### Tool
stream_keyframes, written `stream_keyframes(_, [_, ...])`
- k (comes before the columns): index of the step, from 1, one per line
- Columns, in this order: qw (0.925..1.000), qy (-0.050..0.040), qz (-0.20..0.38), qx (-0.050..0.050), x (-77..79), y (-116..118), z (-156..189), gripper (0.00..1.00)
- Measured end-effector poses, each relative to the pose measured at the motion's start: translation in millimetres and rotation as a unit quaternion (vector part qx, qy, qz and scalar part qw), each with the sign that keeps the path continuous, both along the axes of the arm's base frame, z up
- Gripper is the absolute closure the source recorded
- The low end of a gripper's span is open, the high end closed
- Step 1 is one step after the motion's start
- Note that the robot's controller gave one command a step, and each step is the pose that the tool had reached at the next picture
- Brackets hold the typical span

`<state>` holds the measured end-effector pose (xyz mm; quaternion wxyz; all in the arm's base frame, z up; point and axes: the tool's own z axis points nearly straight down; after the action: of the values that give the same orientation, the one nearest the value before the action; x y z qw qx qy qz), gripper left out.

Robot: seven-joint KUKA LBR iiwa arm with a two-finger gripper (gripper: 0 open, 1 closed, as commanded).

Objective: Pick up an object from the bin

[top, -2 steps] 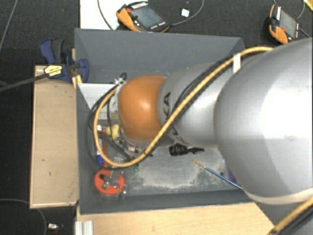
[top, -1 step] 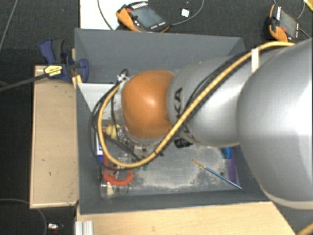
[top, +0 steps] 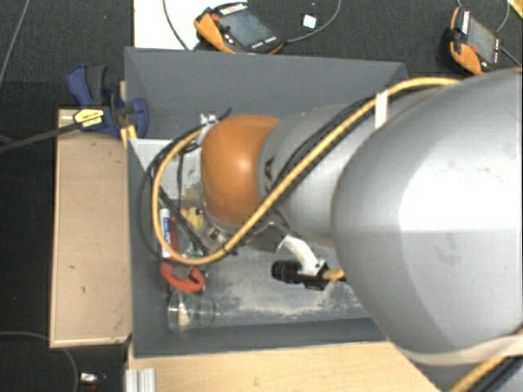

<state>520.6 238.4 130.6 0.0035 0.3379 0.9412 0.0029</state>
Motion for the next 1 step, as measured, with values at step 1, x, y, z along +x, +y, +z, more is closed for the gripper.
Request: stream_keyframes(1, [0.9783,-0.0021,0.207,-0.001,-28.1,-2.0,-46.1,0.00])
